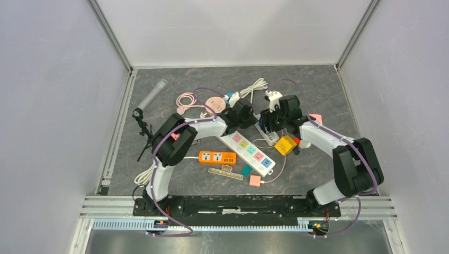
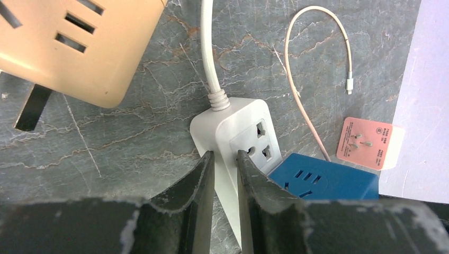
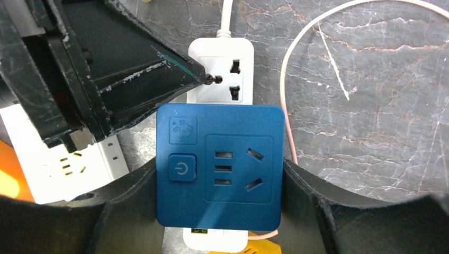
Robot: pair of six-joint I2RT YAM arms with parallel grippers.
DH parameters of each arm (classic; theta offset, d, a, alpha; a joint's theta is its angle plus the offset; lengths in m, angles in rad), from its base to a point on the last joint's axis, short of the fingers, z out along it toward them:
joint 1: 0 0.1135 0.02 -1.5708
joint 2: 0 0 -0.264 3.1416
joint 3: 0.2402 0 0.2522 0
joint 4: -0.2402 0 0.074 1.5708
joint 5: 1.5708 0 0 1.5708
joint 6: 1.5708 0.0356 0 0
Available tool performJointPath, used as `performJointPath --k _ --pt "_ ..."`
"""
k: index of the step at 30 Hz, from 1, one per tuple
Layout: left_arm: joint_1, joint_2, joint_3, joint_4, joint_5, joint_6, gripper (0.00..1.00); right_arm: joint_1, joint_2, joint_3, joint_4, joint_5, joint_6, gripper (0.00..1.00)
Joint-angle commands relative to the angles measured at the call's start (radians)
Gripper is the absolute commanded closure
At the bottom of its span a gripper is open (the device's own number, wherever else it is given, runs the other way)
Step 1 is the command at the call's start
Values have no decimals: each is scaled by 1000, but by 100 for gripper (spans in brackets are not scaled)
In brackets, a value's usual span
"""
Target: Pull the plug off the socket
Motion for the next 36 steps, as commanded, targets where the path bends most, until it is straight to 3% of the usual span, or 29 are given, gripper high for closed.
performJointPath --k 1,9,14,17,22,25,32,36 --pt "-4 30 29 -31 -3 -7 72 -11 -45 56 116 -107 136 100" --pt "-5 71 117 -154 -1 -1 72 -24 67 72 115 -251 179 100" --pt "-5 72 119 -151 6 5 72 50 92 79 92 -133 -25 100" --pt "-7 75 123 -151 6 9 72 53 85 84 93 -133 -69 100" --pt "-8 83 137 -167 -2 10 72 -8 102 168 28 -208 94 100" --pt "-9 85 142 -174 -2 12 72 -8 130 239 -65 -210 93 100" --pt "-11 90 151 -193 -21 3 73 39 -30 8 182 -168 -165 100" --pt "-14 96 169 -217 -26 6 73 35 -61 -49 237 -141 -179 100"
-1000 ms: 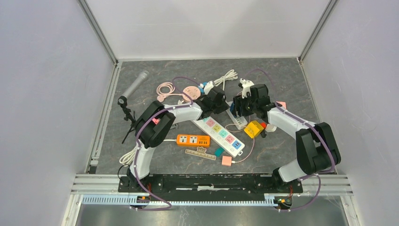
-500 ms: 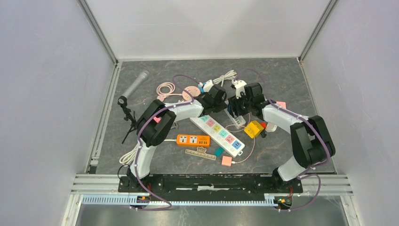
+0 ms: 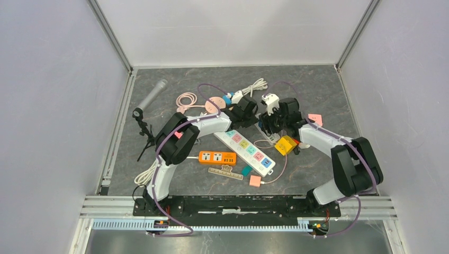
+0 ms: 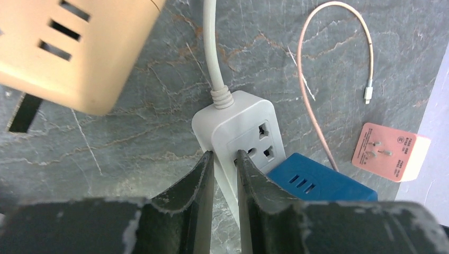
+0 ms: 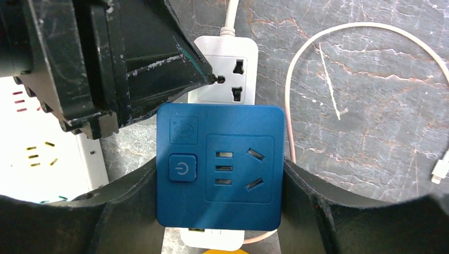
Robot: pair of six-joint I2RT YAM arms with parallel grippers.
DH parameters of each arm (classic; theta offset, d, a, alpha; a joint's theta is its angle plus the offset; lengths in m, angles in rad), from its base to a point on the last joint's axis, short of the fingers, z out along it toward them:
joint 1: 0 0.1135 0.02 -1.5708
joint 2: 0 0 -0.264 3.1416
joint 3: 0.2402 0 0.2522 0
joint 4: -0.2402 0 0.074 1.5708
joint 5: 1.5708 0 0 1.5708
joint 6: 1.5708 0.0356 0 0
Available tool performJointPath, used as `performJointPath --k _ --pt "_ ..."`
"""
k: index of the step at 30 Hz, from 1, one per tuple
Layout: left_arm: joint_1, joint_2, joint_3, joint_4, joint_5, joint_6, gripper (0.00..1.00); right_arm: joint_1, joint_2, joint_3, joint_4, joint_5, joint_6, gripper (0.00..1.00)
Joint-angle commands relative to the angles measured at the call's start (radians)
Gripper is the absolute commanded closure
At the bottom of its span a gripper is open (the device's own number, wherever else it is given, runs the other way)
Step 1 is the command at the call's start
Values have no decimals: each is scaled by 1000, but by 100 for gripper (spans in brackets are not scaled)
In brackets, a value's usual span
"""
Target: Pull the plug off the socket
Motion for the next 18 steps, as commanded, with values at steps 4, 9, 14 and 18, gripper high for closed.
performJointPath --k 4,9,14,18 --pt "-16 45 33 -35 -7 9 73 -17 -38 55 119 -95 150 100" --pt "-18 46 37 -35 -3 21 74 -49 -3 122 86 -193 269 100" --pt "-21 51 46 -41 2 30 74 -48 -111 14 295 -273 207 100" --pt "-22 55 54 -47 -2 31 74 -50 -135 38 290 -253 175 100"
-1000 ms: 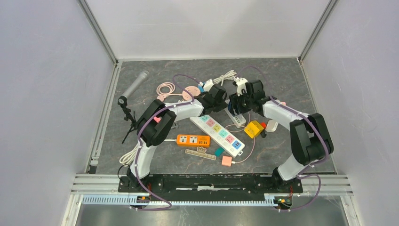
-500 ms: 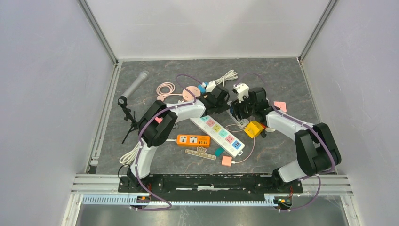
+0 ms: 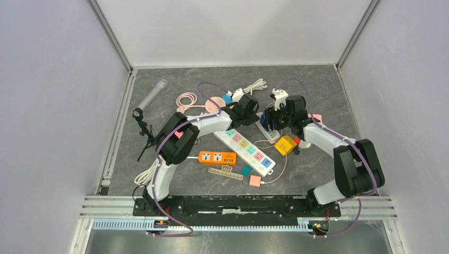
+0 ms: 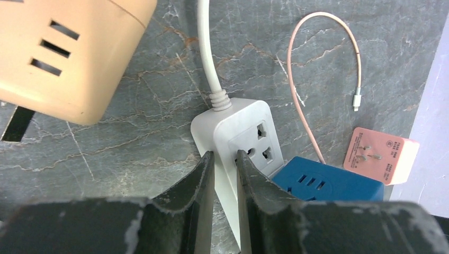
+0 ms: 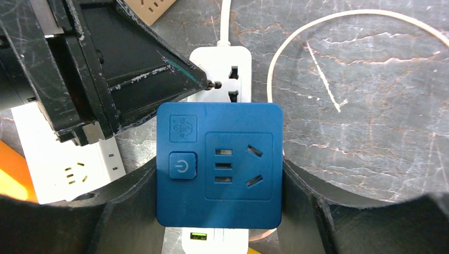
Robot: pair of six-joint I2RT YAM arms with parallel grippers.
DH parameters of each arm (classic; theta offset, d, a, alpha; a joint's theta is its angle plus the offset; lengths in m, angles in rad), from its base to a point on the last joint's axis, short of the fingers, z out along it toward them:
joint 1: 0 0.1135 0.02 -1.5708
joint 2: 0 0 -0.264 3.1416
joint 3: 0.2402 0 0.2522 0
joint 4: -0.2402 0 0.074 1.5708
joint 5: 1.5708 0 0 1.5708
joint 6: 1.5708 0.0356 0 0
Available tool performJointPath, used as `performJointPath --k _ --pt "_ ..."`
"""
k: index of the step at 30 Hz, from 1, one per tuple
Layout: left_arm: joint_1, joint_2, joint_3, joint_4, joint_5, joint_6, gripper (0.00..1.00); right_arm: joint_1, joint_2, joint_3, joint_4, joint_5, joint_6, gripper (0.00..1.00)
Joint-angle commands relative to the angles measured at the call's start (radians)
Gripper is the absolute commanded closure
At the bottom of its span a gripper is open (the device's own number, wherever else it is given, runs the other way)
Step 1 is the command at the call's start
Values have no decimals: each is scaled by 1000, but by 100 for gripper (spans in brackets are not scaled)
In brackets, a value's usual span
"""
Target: Pull the plug off the socket
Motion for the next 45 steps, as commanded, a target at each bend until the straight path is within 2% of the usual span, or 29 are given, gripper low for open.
performJointPath --k 1,5,10,13,17,19,22,27,30,35,38,41,45 --pt "-16 49 24 -30 7 31 74 19 -107 70 227 -159 1 100" --pt "-16 48 23 -31 7 31 75 18 -107 83 200 -70 20 100" --pt "-16 45 22 -31 7 31 75 -2 -73 95 106 132 104 100" --pt "-16 46 23 -29 9 31 75 -10 -2 135 52 54 78 100" --pt "-18 48 23 -18 20 42 75 -5 127 220 -83 -156 -40 100" --pt "-18 48 23 -14 22 44 75 -1 176 252 -145 -175 -98 100" --pt "-18 48 20 -9 25 46 75 -1 218 294 -205 -153 -96 100" --pt "-18 47 20 -12 18 43 75 -3 161 282 -131 -126 -51 100" --pt "-18 48 21 -21 12 37 75 -3 65 214 -10 -91 -20 100" --pt "-18 49 22 -30 19 25 75 -3 -105 28 288 -64 -1 100" --pt "-18 51 23 -28 21 26 75 -4 -136 -18 375 -45 19 100" --pt "-18 51 24 -28 22 27 75 -4 -85 34 313 -29 37 100" --pt "-18 50 23 -26 21 31 75 -5 50 199 55 31 60 100"
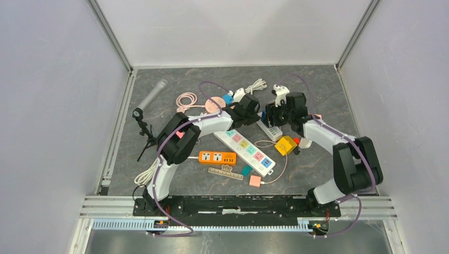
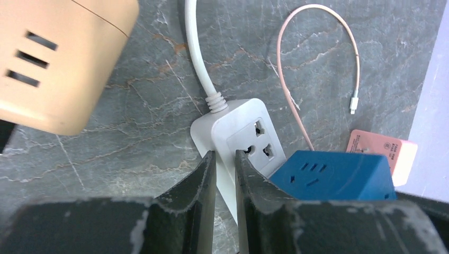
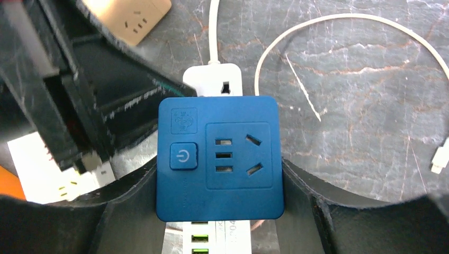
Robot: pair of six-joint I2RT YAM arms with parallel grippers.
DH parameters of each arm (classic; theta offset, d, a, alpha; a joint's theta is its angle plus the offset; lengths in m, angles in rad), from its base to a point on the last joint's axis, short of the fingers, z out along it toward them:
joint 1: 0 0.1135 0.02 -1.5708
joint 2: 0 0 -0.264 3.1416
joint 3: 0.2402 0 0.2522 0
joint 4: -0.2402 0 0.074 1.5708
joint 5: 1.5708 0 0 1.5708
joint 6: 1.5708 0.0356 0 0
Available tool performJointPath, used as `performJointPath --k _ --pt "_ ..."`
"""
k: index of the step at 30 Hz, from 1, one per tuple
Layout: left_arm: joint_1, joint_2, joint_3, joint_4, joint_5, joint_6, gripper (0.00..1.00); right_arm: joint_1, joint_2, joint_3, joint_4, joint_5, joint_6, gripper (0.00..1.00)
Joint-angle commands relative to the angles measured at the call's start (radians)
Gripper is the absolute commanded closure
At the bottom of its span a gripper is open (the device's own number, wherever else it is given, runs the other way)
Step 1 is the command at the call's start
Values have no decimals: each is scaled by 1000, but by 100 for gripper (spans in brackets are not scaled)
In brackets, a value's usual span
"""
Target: Pull the plug off the socket
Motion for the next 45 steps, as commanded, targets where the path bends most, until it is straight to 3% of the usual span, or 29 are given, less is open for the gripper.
performJointPath --k 1,3,7,16,22,30,35,45 --pt "-7 38 2 -43 17 16 75 11 98 239 -32 4 75 100" --pt "-7 37 3 -43 17 16 75 7 162 319 -159 -11 71 100" --pt "-7 37 1 -41 17 16 75 6 209 361 -215 -55 29 100" --pt "-5 13 -38 10 23 25 73 -1 13 244 -78 156 29 99" --pt "-5 -34 -126 146 44 50 64 -45 -76 175 -14 323 94 88" --pt "-5 -29 -122 233 156 141 38 -122 44 235 -85 251 144 81" --pt "-2 -85 -105 194 134 222 20 -155 144 271 -107 167 158 76" --pt "-2 -274 -43 -38 49 451 5 -173 236 299 -111 82 162 60"
